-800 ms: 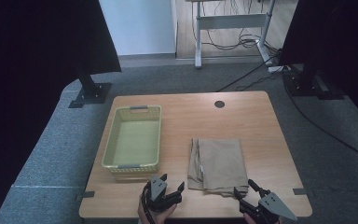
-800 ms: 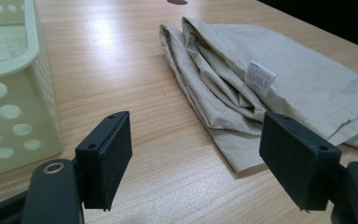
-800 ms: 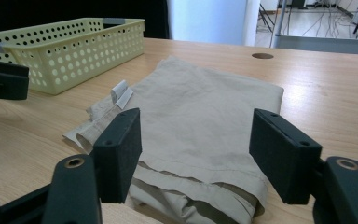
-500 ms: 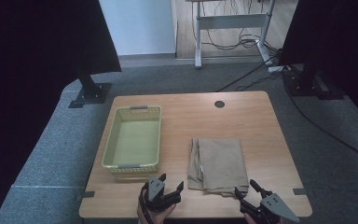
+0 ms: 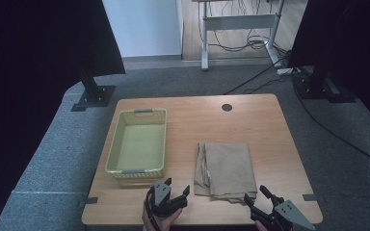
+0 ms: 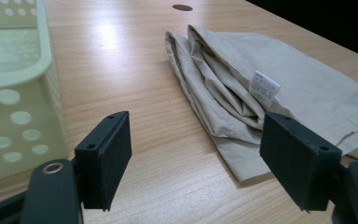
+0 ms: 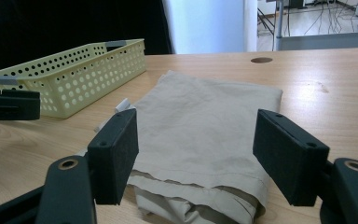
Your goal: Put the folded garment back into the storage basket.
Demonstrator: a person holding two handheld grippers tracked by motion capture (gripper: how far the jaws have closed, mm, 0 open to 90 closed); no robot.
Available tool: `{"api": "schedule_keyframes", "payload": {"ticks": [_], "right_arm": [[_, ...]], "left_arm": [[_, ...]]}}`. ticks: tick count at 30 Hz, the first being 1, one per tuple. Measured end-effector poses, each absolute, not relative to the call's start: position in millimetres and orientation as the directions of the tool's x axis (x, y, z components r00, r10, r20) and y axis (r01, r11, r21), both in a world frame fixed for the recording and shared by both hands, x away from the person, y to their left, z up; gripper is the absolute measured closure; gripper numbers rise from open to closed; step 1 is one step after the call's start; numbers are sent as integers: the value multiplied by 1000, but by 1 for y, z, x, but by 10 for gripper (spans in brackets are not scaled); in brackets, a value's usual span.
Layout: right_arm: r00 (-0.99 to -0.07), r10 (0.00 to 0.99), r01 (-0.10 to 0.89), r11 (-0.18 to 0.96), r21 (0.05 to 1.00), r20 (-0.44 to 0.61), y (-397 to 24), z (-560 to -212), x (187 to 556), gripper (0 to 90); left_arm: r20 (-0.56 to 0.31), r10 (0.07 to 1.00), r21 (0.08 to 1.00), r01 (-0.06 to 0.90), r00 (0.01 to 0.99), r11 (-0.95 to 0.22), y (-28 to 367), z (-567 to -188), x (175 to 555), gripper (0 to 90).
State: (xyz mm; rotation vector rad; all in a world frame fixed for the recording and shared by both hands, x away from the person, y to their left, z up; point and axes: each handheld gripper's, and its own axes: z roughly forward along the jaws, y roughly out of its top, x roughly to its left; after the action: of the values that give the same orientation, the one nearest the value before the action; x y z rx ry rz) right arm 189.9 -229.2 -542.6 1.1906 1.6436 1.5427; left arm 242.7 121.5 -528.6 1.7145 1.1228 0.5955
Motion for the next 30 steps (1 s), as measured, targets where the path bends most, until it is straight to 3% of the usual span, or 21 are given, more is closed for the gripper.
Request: {"api": "schedule_keyframes", "payload": {"ticks": [30], "right_arm": [[-410,902,221,-44,974,133,-227,-541,190,309]], "left_arm": [[-80,884,895,424,461,-140,114,-517,257,250]]}}
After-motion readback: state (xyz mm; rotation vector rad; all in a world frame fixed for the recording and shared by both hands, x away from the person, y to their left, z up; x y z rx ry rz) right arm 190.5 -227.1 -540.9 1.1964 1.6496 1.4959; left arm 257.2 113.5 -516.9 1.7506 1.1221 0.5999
